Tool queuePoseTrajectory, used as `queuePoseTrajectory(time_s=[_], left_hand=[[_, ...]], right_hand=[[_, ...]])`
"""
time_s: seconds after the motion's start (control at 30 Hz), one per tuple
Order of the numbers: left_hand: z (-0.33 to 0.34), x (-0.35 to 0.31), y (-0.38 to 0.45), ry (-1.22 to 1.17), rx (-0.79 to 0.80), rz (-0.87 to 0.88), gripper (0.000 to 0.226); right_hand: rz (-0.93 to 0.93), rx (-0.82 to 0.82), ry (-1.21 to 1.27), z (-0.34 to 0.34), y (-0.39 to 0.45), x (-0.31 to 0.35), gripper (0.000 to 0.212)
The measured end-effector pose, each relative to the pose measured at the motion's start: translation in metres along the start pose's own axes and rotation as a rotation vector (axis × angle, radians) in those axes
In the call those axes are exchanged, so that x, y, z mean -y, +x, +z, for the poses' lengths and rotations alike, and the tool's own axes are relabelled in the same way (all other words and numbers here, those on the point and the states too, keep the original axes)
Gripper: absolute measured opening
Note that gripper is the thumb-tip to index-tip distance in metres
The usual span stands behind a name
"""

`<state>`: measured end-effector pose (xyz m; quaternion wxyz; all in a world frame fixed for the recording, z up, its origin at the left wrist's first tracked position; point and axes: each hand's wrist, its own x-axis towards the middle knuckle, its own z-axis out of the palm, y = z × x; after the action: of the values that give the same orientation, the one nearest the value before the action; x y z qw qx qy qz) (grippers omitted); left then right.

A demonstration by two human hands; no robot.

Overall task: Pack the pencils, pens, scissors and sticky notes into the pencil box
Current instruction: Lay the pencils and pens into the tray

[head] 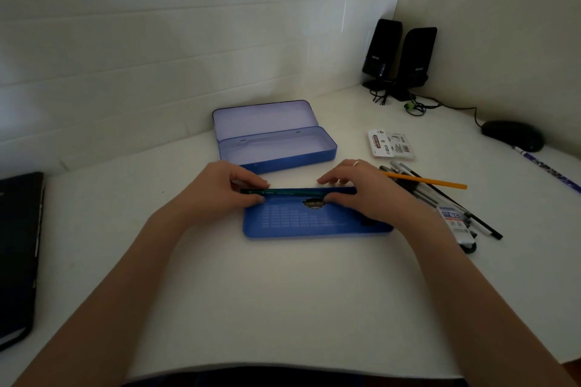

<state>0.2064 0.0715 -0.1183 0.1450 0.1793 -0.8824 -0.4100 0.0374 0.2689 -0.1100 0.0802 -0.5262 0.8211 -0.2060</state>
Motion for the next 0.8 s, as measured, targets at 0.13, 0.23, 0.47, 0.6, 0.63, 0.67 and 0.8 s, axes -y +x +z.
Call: queuePoseTrajectory(time_s=[0.13, 0.23, 0.47, 0.6, 0.63, 0.67, 0.8], left_hand=[[0.004, 0.0, 0.0, -0.013, -0.025, 0.012, 0.019], [0.006, 0.0, -0.001, -0.01, -0.022, 0.019, 0.016], [0.005, 0.0, 0.001, -0.01, -0.004, 0.012, 0.021], [0.006, 0.0, 0.001, -0.007, -0.022, 0.022, 0.018], [0.006, 0.0, 0.001, -0.007, -0.025, 0.026, 0.018], [0.007, 0.0, 0.001, -0.009, -0.023, 0.027, 0.018], [0.007, 0.0, 0.002, -0.004, 0.001, 0.037, 0.02]], right_hand=[[0.035, -0.008, 0.027, -0.003, 0.0, -0.002, 0.021], [0.051, 0.003, 0.032, -0.004, 0.001, -0.005, 0.022], [0.11, -0.028, 0.144, -0.003, 0.002, -0.011, 0.021], [0.109, -0.054, 0.138, 0.0, 0.003, -0.008, 0.012], [0.113, -0.056, 0.135, 0.001, 0.003, -0.008, 0.01], [0.118, -0.065, 0.14, -0.001, 0.002, -0.008, 0.008], [0.24, -0.33, 0.173, -0.021, -0.005, -0.024, 0.009]])
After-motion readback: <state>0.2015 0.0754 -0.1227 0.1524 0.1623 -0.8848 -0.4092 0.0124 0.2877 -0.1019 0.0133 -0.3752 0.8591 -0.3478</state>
